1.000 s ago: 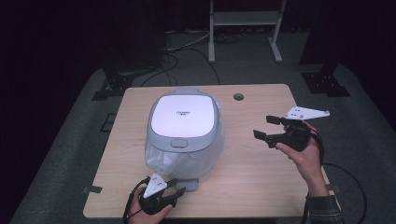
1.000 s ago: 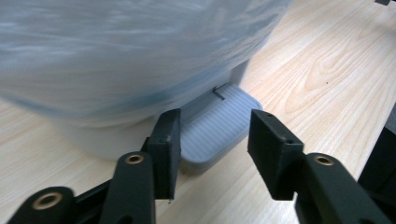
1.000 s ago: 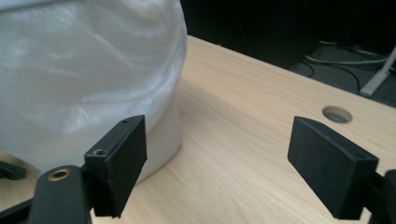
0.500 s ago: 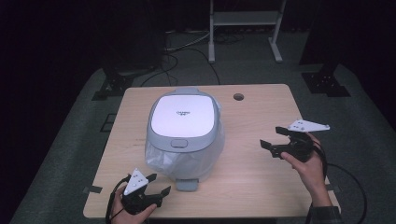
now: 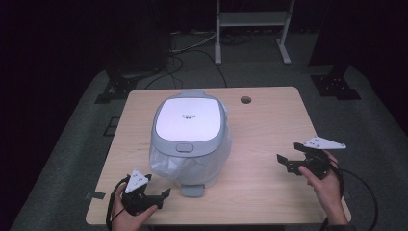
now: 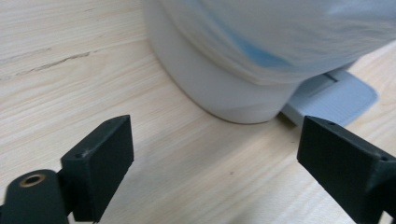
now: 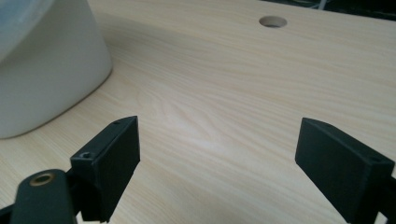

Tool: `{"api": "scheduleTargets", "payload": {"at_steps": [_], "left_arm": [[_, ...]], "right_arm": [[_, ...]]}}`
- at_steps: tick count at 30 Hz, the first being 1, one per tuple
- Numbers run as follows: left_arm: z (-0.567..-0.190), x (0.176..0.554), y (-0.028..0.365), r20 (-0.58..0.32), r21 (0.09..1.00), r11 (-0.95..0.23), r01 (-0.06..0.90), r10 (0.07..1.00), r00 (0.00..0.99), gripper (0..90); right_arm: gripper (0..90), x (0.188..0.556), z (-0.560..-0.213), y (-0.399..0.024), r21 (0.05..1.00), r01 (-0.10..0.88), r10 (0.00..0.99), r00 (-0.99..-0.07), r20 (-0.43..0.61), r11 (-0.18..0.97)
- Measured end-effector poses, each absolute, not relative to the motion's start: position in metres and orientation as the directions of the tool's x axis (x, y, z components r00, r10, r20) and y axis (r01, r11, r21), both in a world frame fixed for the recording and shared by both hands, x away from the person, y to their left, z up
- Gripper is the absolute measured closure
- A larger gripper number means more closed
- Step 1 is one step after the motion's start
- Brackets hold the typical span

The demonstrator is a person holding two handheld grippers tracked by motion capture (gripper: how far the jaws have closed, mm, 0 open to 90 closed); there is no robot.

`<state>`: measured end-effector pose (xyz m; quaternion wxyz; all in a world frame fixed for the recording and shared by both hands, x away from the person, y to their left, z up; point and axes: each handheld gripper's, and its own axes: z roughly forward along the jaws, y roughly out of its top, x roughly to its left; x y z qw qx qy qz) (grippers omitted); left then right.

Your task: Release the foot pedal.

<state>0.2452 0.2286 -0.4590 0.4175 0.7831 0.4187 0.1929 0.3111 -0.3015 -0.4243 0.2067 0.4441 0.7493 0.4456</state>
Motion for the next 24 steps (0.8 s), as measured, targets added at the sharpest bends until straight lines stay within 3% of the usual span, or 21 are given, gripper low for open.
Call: {"api": "scheduleTargets", "payload": {"at_steps": [11,24], "left_arm": [[-0.464,0.259,0.237,-0.040,0.794,-0.302,0.527,0.839,0.542,9.4],[-0.472,0.273,0.250,-0.023,0.764,-0.308,0.568,0.865,0.501,9.4]], "right_arm": [[12.4,0.294,-0.448,-0.306,0.848,0.484,0.879,-0.475,0.046,0.217],[12.5,0.279,-0.473,-0.315,0.799,0.553,0.896,-0.442,0.042,0.236]]}}
